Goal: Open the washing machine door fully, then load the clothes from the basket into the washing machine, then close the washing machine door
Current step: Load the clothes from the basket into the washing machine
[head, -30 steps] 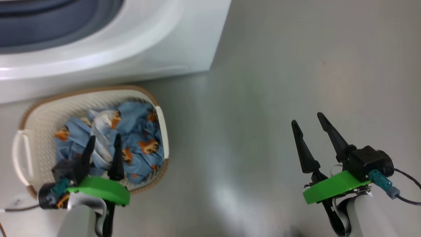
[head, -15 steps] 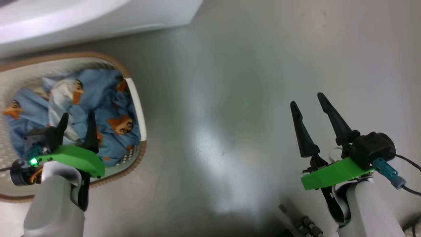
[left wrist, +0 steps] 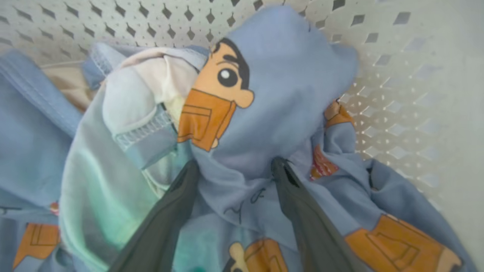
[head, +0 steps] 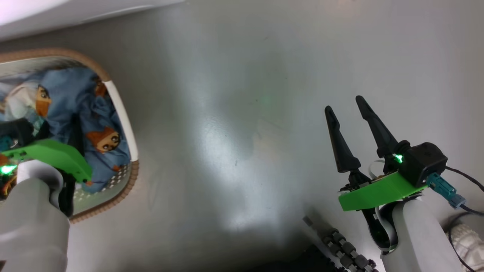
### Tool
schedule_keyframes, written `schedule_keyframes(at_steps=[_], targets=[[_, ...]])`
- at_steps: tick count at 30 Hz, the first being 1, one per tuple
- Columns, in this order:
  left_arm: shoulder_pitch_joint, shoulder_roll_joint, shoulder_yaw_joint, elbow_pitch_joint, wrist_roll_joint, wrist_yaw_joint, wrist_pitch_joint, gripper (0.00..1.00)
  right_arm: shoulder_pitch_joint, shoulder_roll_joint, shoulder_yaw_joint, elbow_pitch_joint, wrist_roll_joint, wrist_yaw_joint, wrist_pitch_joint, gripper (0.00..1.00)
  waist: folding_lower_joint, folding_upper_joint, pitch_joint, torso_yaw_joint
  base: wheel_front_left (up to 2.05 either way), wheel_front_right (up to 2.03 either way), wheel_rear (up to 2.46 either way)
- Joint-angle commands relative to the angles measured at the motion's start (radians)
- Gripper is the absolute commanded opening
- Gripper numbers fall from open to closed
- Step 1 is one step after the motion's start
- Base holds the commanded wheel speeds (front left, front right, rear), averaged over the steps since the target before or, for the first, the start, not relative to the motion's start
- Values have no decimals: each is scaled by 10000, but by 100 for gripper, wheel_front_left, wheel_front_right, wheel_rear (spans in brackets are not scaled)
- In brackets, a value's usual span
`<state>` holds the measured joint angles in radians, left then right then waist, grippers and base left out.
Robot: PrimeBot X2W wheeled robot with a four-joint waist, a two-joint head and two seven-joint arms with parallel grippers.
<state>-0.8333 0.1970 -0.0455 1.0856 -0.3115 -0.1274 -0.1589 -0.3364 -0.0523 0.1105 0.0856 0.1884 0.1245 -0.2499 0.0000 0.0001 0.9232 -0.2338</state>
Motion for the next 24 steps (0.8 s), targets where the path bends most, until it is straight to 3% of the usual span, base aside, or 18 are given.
schedule_keyframes(at_steps=[1,15,16,17,18,24], targets=[[116,413,61,166,-211,-31,241,100,299,18,216,-149,104,62,-118,100,0,-1,184,-174,0,0,0],[-1031,879,-490,1275,-488,2,1855,100,109,19,485,-98,442,62,-118,100,0,-1,575,-465,0,0,0],[-1074,932,-623,1311,-359,36,1873,80,98,19,499,-90,463,62,-118,100,0,-1,575,-478,0,0,0],[-1103,966,-704,1320,-285,53,1793,35,90,19,506,-79,479,62,-118,100,0,-1,568,-483,0,0,0],[-1116,971,-719,1338,-288,51,1717,0,80,20,510,-74,505,62,-118,100,0,-1,552,-486,0,0,0],[-1086,1014,-840,1326,-302,27,995,0,26,20,467,19,602,62,-118,100,0,-1,348,-425,0,0,0]])
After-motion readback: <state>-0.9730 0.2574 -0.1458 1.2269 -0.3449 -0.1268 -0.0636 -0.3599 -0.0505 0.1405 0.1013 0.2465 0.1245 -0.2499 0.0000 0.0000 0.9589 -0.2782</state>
